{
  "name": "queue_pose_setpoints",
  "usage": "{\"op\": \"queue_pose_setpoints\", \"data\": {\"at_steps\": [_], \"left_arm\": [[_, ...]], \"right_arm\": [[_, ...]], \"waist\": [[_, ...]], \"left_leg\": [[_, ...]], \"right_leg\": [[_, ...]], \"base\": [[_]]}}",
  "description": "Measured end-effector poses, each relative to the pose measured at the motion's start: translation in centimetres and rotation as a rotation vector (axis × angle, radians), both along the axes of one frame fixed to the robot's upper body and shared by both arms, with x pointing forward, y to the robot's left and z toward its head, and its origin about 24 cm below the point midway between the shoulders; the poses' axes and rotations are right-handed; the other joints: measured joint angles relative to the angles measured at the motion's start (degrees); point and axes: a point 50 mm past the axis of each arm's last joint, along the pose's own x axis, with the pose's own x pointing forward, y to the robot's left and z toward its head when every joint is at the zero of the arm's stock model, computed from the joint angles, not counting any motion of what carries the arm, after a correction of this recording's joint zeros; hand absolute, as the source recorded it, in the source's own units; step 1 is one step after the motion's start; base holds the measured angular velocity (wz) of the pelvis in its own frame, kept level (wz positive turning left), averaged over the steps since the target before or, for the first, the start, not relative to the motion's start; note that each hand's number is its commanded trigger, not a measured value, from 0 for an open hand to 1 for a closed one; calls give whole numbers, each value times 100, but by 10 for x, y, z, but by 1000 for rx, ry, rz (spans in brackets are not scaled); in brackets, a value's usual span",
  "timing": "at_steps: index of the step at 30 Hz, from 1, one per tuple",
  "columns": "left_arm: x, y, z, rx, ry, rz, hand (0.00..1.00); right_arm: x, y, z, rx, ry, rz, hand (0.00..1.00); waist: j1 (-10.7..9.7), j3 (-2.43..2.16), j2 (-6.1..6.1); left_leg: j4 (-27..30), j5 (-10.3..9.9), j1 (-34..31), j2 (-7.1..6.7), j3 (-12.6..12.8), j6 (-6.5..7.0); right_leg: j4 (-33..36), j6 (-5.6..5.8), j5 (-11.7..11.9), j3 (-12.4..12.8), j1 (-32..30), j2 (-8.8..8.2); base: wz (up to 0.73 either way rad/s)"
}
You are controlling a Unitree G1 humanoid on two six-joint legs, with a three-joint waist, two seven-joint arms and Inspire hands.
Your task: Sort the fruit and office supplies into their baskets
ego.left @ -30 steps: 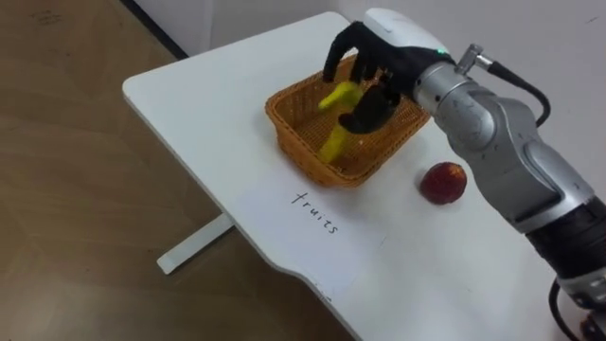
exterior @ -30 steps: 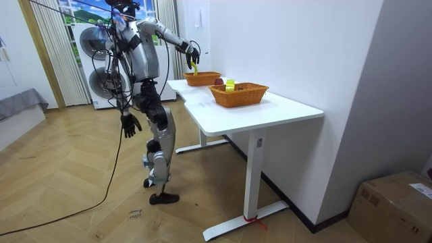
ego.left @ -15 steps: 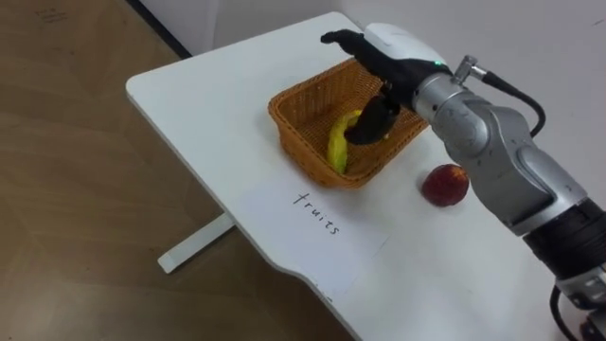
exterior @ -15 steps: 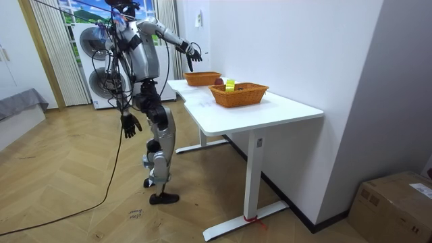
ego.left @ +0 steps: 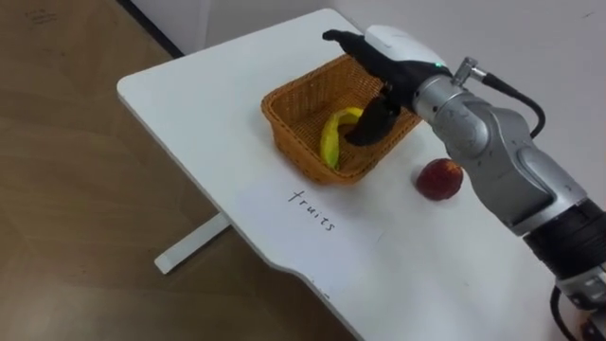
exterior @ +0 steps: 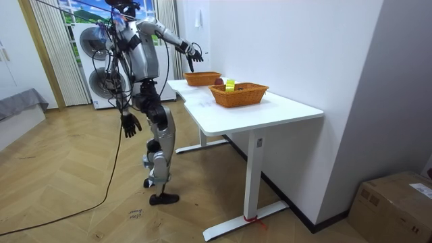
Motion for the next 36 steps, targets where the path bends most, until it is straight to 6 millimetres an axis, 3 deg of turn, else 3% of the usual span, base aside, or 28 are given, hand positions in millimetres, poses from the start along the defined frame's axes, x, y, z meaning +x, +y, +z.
{"op": "queue_pose_setpoints", "data": {"at_steps": [5,10,12,17,19,22,36], "left_arm": [[-3,-3,-2,-4,13,12,0],[-12,-4,-5,15,44,41,0],[-12,-6,-5,17,44,43,0],[-16,-18,-9,-10,50,40,0],[-18,-24,-10,-27,51,39,0],[-24,-24,-8,-27,53,34,0],[-22,-29,-9,-74,53,-1,0]], "right_arm": [[1,-7,14,73,-39,-21,0],[3,-20,30,230,-120,-74,0],[2,-21,30,252,-147,-84,0],[-3,-34,14,267,-158,-146,0],[-7,-49,6,303,-151,-202,0],[-8,-55,4,325,-160,-237,0],[-7,-55,-26,545,-7,-293,0]], "waist": [[-235,-21,122],[-408,-149,366],[-448,-133,441],[-601,-138,601],[-638,-151,716],[-725,-140,815],[-759,-130,884]], "left_leg": [[9,-8,-5,4,88,14],[-18,3,132,3,238,35],[-36,3,211,10,273,37],[-31,-10,276,11,274,55],[-23,-11,296,-4,274,70],[-34,-10,353,4,320,74],[2,-18,379,-7,305,86]], "right_leg": [[-6,0,0,75,-27,-23],[20,0,2,170,25,-33],[17,0,2,235,79,-30],[23,1,3,365,124,-45],[27,10,8,368,150,-68],[45,11,8,403,178,-80],[43,18,4,278,251,-94]], "base": [[-9],[-16],[-10],[-5],[0],[-5],[1]]}}
